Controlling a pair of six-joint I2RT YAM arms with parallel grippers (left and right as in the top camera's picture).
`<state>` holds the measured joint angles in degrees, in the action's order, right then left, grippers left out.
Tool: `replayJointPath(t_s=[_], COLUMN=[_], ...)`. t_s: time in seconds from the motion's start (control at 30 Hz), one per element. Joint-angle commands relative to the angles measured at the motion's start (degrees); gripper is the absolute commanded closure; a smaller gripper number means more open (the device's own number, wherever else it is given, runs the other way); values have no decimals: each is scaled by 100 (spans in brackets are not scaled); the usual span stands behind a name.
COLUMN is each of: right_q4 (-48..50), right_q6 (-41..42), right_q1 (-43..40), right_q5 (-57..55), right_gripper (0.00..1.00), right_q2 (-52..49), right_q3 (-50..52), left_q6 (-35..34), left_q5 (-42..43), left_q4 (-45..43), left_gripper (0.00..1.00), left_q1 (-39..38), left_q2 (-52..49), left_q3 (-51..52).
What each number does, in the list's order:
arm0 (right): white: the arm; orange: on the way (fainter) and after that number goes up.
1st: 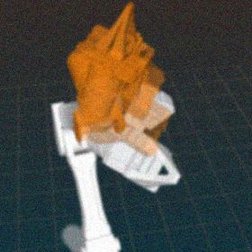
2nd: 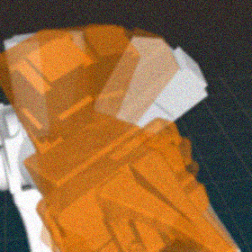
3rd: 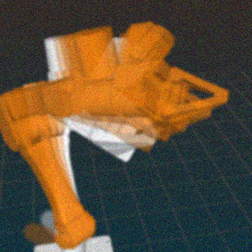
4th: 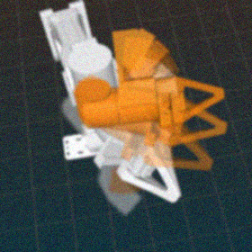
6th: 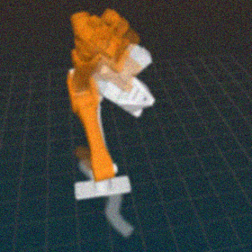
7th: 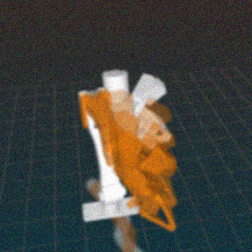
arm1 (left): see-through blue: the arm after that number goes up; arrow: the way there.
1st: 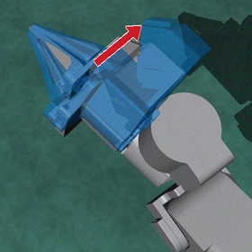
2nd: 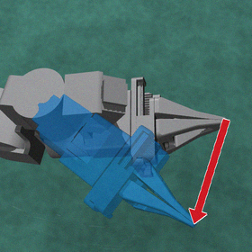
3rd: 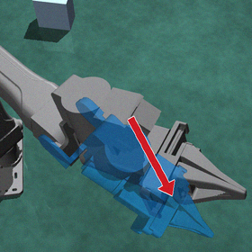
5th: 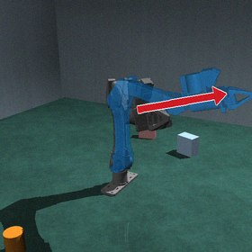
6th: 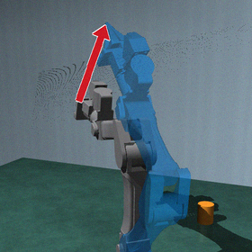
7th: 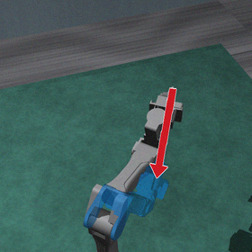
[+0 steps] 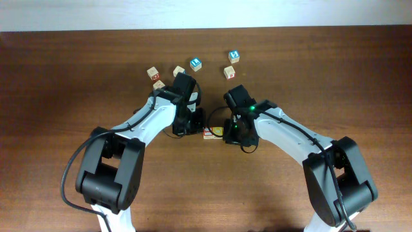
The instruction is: Rotate 3 blocks
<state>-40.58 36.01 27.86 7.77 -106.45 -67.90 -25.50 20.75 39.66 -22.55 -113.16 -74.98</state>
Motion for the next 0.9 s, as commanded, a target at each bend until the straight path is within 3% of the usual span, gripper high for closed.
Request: replayJointPath(t_s=[0.0,0.6,0.87], right_q4=[57,127,-1259], right_q6=[48,-127,-876], right_q1=[26,24,-597], right_q5=[-98,306,702], right_gripper=[69,69,69], right_q2=[-42,-57,120], right_q3=[35,20,-852], left_q6=[96,96,98], left_q5=[-15,-15,-17], left_q4=[4,9,13], left_gripper=[100,100,100], left_q1=[-17,-17,-17], left_q2=[-42,-42,-42], left_q3=[17,17,17])
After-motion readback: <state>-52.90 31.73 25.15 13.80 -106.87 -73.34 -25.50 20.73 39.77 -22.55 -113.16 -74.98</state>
